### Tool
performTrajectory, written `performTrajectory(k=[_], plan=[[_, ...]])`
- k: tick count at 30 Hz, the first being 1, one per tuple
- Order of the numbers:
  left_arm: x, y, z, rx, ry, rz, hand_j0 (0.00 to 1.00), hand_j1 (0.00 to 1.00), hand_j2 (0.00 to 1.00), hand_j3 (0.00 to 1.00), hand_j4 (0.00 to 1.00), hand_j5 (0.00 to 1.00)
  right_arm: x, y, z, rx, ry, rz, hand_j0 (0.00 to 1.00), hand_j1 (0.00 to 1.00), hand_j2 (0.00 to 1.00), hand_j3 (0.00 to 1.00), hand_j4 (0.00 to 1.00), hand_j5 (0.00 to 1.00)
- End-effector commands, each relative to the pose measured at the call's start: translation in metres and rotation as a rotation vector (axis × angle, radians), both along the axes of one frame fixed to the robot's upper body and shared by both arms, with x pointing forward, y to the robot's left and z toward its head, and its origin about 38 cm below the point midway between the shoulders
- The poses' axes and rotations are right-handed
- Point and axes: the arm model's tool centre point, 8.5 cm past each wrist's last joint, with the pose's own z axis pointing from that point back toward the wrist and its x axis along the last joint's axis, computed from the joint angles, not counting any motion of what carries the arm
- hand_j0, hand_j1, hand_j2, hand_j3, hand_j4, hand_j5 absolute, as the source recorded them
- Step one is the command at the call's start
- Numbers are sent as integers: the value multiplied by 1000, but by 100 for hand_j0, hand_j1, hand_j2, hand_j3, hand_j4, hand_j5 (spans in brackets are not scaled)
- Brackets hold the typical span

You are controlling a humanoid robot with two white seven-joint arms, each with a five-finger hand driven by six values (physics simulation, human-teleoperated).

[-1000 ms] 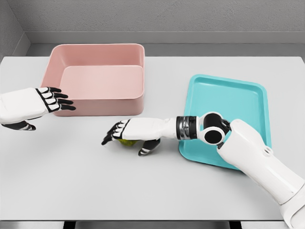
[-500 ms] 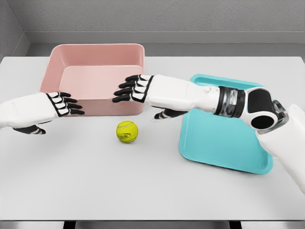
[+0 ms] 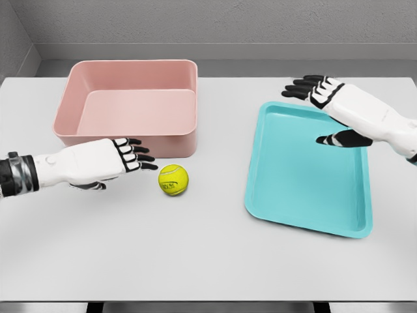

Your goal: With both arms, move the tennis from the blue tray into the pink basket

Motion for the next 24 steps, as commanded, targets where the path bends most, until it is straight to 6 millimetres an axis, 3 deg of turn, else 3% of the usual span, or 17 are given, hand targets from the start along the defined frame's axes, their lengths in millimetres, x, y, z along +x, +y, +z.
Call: performTrajectory(k=[1, 8, 11, 24], plan=[[-4, -14, -13, -5, 31, -27, 100, 100, 100, 100, 100, 100, 0, -5, 4, 14, -7, -11, 100, 100, 100, 100, 100, 100], [-3, -36, -15, -29, 36, -73, 100, 100, 100, 100, 100, 100, -10, -16, -20, 17, 60, -45, 100, 100, 100, 100, 100, 100], [-3, -42, -16, -19, 40, -96, 100, 100, 100, 100, 100, 100, -7, -47, -31, 48, 96, -141, 100, 100, 100, 100, 100, 100], [8, -70, -16, -23, 36, -151, 100, 100, 100, 100, 100, 100, -5, -51, -37, 53, 113, -154, 100, 100, 100, 100, 100, 100]])
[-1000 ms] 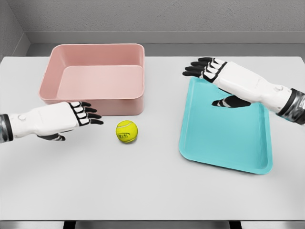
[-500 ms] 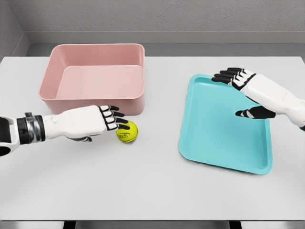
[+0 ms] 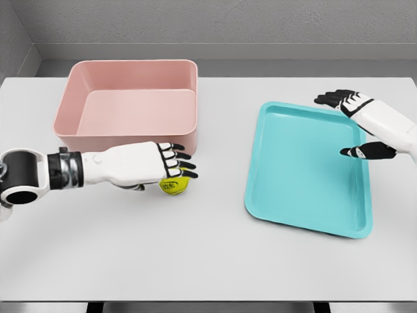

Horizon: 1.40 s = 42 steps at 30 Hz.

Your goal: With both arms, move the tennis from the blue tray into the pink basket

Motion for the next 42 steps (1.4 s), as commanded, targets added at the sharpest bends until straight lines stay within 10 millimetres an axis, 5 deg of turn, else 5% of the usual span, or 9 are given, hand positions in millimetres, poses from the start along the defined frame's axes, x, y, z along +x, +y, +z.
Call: performTrajectory(k=[1, 26, 29, 32, 38, 42], plan=[[-1, -3, -10, 3, 29, -3, 100, 100, 100, 100, 100, 100, 0, -1, 0, 8, 2, -1, 100, 100, 100, 100, 100, 100], [22, -13, -31, 24, 76, 24, 100, 100, 100, 100, 100, 100, 1, -2, -2, 9, 8, -7, 100, 100, 100, 100, 100, 100], [22, -11, -32, 55, 86, 26, 78, 78, 78, 78, 78, 78, 1, -2, -2, 9, 8, -7, 100, 100, 100, 100, 100, 100], [22, -11, -32, 55, 86, 26, 78, 78, 78, 78, 78, 78, 1, -2, -2, 9, 8, -7, 100, 100, 100, 100, 100, 100], [21, -10, -35, 82, 101, 28, 49, 49, 49, 49, 49, 49, 1, -2, -2, 9, 8, -7, 100, 100, 100, 100, 100, 100], [21, -10, -34, 81, 102, 28, 46, 46, 46, 46, 46, 46, 1, -2, -1, 11, 8, -7, 100, 100, 100, 100, 100, 100]])
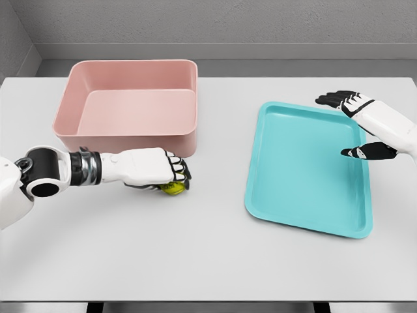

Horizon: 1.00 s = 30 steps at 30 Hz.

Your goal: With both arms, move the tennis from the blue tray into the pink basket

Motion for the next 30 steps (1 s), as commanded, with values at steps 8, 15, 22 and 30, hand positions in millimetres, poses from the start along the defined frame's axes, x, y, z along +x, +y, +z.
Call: performTrajectory(k=[8, 15, 22, 30], plan=[[1, -5, 11, -11, -13, -16, 46, 46, 46, 46, 46, 46, 0, 0, 1, 8, 0, 0, 100, 100, 100, 100, 100, 100], [2, -12, 37, -61, -41, -46, 46, 46, 46, 46, 46, 46, 0, 0, 1, 8, 0, 0, 100, 100, 100, 100, 100, 100], [10, 1, 69, -85, -75, -33, 47, 47, 47, 47, 47, 47, 0, 0, 1, 8, -1, 1, 100, 100, 100, 100, 100, 100], [25, 10, 91, -102, -111, 1, 47, 47, 47, 47, 47, 47, 0, 0, 1, 8, -1, 1, 100, 100, 100, 100, 100, 100]])
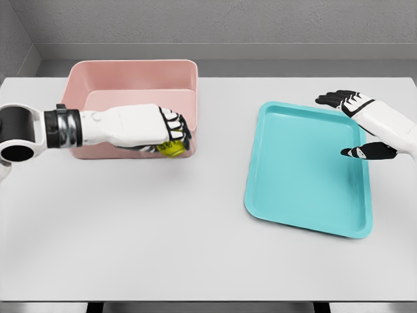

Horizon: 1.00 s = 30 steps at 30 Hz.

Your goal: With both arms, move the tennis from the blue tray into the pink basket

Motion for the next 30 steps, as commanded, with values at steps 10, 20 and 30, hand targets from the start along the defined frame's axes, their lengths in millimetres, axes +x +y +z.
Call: performTrajectory(k=[10, 20, 30], plan=[[43, 37, 10, -12, 9, 157, 47, 47, 47, 47, 47, 47, 0, 0, 1, 7, 0, 1, 100, 100, 100, 100, 100, 100], [73, 79, 20, -42, 16, 311, 49, 49, 49, 49, 49, 49, 0, 0, 1, 8, 0, -1, 100, 100, 100, 100, 100, 100], [87, 81, 18, -110, 45, 357, 100, 100, 100, 100, 100, 100, 0, 0, 1, 7, 1, 0, 100, 100, 100, 100, 100, 100]])
